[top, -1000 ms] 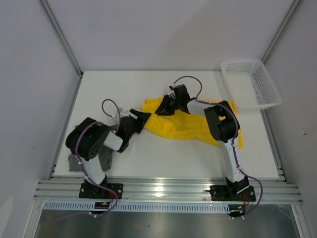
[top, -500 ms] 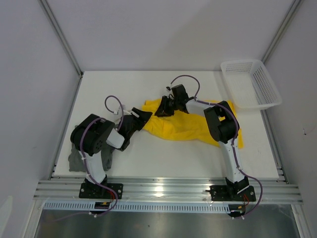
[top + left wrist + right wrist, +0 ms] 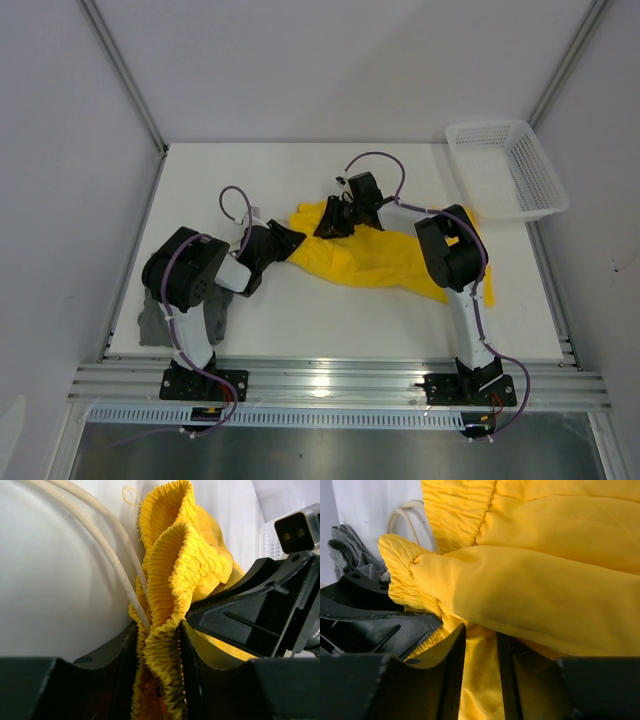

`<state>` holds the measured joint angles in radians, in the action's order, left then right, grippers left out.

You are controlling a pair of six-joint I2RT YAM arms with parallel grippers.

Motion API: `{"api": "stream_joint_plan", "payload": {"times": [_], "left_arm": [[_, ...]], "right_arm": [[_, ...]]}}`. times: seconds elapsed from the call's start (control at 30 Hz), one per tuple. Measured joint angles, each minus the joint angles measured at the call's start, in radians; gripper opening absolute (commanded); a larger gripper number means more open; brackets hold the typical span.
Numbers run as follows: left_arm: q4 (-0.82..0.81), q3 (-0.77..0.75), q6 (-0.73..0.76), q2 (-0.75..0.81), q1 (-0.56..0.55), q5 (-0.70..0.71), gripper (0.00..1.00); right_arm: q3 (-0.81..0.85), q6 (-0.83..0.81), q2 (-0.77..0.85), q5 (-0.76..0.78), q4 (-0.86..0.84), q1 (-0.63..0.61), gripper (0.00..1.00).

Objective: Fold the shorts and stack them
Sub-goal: Fold the shorts

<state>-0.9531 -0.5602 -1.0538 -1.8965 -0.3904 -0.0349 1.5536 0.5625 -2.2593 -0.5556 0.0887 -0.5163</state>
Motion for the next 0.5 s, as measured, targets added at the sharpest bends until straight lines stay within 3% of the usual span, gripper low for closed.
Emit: {"api": "stream_joint_plan", "payload": {"times": [0.17,0.33,0.43,0.5], "left_arm": [[0.063,-0.031,0.037,0.012,0.000,-0.027,0.00],[0.235,-0.037,0.120,0.152,0.000,0.014,0.00],[0.372,-0.075,0.189,0.245,0.000,0.053,0.00],[0.452,-0.120,0.233,0.279,0.000,0.068,0.00]], "right_arm": [[-0.072,-0.003,0.068,0.026,0.007,0.004,0.45],[-0.177,-0.005,0.193,0.057,0.046,0.034,0.44],[-0.267,-0.006,0.296,0.071,0.049,0.072,0.33],[-0.338,-0.006,0.365,0.075,0.028,0.107,0.20]]}}
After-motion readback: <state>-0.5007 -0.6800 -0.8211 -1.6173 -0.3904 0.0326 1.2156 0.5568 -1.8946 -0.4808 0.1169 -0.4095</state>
